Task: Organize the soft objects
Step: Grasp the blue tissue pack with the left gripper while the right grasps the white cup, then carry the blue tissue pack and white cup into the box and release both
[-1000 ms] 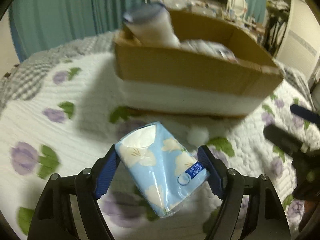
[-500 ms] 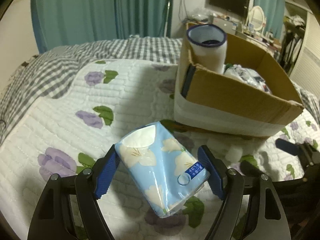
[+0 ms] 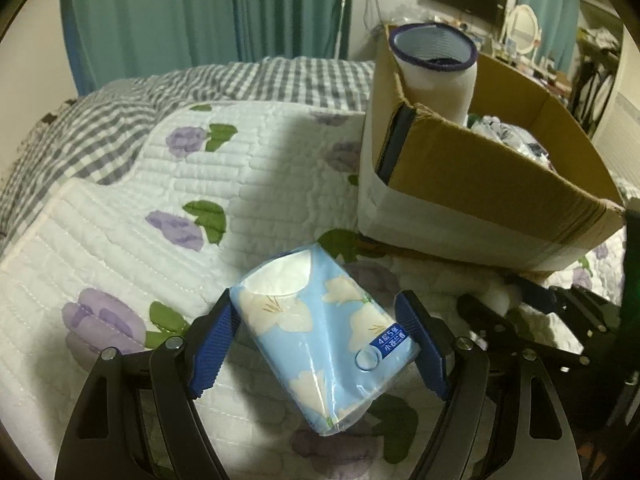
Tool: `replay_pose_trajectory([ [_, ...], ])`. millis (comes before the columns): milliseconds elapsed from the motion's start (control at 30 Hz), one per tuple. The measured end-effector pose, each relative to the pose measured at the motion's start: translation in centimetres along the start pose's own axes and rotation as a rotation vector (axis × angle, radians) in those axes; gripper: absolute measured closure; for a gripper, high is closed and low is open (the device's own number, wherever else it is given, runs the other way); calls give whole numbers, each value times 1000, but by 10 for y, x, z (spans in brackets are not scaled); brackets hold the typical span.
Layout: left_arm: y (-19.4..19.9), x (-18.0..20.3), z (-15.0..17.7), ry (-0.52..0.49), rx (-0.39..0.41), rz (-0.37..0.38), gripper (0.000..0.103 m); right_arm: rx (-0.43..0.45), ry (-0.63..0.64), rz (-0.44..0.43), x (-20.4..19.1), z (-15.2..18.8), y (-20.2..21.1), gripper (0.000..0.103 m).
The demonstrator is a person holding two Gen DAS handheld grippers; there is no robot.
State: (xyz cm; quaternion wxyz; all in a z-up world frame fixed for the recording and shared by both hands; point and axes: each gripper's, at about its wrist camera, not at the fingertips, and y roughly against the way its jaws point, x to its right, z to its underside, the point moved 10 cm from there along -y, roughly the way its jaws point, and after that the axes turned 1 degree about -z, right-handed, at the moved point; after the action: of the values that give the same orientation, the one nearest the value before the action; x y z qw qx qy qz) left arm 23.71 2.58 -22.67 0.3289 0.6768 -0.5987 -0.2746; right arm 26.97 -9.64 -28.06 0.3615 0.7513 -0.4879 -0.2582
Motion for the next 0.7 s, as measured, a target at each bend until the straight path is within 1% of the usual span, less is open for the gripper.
replay_pose_trajectory([
  [33,0,0,0,-4,1,-2,25,8,-4,-8,0,-1,4,61],
  [67,1,1,0,-9,5,-5,25,15,-7,-22,-1,-1,8,70],
  [167,7,6,1,-30,24,-13,25,22,0,-30,-4,2,21,71],
  [400,32,22,-6,-75,64,7,25,47,-7,-54,0,18,59,72],
  [600,68,32,-22,-110,124,31,25,107,39,-24,1,10,108,72],
  [700,86,38,-32,-115,150,50,25,151,51,-10,6,-6,133,72],
])
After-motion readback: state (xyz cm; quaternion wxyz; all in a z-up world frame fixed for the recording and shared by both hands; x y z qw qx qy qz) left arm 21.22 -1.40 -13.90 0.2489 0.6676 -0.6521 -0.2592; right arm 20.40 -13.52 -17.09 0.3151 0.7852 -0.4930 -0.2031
